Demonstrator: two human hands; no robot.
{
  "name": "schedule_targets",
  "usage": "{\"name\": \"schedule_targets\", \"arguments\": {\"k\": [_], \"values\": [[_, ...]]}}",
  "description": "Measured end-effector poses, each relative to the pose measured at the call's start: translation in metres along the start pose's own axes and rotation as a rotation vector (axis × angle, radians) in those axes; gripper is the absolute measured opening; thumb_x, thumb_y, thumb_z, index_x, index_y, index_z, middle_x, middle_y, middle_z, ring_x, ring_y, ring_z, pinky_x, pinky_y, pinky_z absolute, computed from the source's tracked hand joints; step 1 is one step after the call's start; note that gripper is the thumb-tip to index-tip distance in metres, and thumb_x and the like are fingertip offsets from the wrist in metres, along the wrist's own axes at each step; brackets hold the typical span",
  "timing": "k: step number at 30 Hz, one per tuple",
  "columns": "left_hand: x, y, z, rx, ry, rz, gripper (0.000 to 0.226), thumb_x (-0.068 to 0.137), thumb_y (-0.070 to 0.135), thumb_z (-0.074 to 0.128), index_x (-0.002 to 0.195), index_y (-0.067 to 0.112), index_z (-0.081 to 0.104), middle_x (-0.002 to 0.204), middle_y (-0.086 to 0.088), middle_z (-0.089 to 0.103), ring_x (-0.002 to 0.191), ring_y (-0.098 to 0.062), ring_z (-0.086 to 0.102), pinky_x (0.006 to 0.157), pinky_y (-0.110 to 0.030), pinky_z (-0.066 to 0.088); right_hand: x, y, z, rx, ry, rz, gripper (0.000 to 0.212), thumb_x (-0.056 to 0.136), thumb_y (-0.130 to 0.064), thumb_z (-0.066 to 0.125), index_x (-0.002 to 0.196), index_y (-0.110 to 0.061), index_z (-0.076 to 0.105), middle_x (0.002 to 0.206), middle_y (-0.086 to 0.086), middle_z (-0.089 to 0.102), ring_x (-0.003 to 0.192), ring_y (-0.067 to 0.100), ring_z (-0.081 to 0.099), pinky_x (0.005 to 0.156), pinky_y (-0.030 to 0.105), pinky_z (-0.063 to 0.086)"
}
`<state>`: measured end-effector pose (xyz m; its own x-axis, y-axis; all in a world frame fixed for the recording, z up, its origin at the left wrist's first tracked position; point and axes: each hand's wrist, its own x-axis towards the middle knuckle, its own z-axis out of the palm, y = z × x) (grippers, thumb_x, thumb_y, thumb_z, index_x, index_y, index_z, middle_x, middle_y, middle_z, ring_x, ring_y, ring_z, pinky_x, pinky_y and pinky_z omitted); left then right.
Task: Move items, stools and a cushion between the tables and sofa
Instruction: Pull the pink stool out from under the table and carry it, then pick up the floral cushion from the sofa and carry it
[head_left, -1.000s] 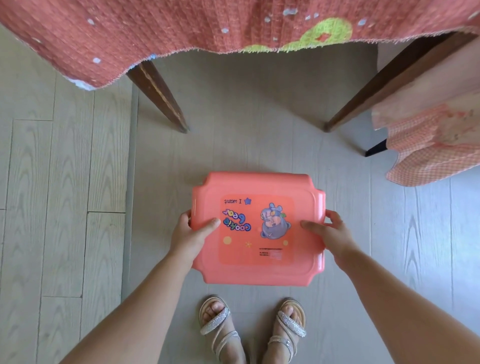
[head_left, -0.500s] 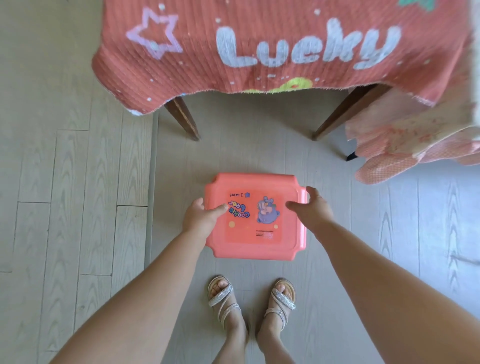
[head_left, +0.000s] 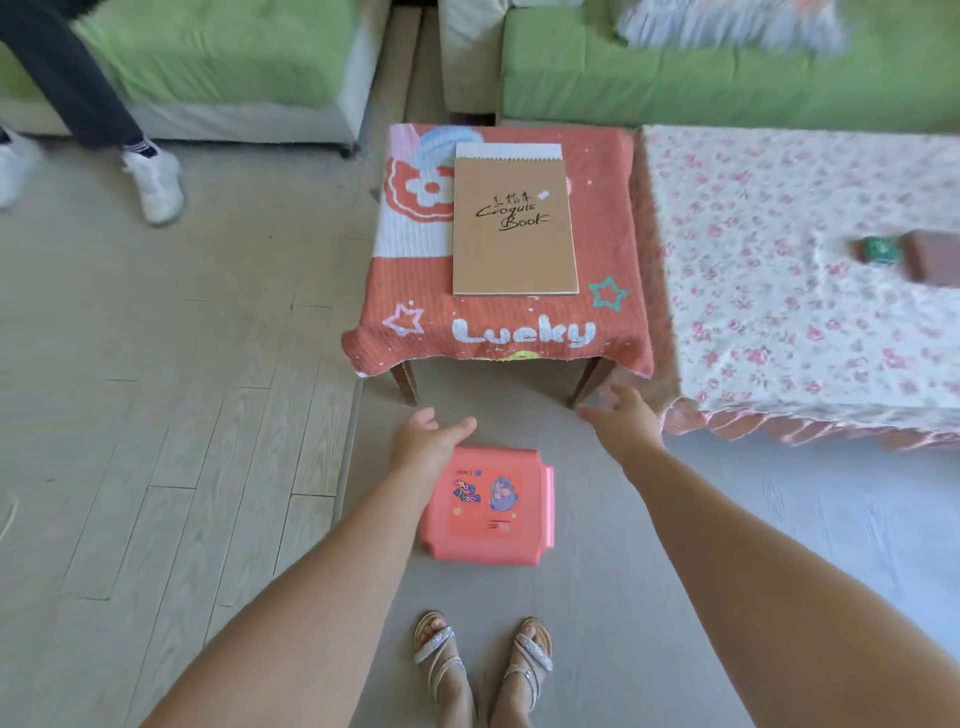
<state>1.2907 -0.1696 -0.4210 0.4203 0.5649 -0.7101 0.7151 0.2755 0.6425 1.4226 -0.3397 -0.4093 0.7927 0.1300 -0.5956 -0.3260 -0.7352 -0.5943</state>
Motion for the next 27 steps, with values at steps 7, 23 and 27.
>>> {"name": "schedule_targets", "arguments": {"k": [7,23,27], "values": [[-0.096,0.056,-0.016,-0.039,0.005,0.193,0.070,0.080,0.025,0.073,0.139,0.004,0.041,0.143,-0.014,0.046,0.128,-0.022,0.048,0.099,-0.028,0.036,-0.071,-0.043,-0.058,0.113,0.069,-0.147,0.050,0.082,-0.026,0.064,0.128,-0.015,0.049,0.117,0.009,0.062,0.072,0.011,0.054,0.057,0.023,0.044],[-0.156,0.135,-0.105,-0.072,0.056,0.445,0.063,0.078,0.030,0.074,0.132,0.010,0.049,0.133,-0.008,0.057,0.108,-0.026,0.063,0.091,-0.045,0.053,-0.150,-0.148,-0.079,0.255,0.121,-0.334,0.050,0.084,-0.026,0.064,0.129,-0.013,0.050,0.129,0.006,0.056,0.110,0.024,0.055,0.093,0.039,0.045],[-0.141,0.150,-0.143,-0.044,0.010,0.513,0.065,0.080,0.030,0.072,0.136,0.011,0.046,0.137,-0.007,0.054,0.119,-0.025,0.057,0.100,-0.044,0.047,-0.161,-0.175,-0.047,0.285,0.165,-0.333,0.050,0.085,-0.025,0.063,0.131,-0.012,0.050,0.131,0.007,0.055,0.111,0.025,0.055,0.094,0.040,0.046]]}}
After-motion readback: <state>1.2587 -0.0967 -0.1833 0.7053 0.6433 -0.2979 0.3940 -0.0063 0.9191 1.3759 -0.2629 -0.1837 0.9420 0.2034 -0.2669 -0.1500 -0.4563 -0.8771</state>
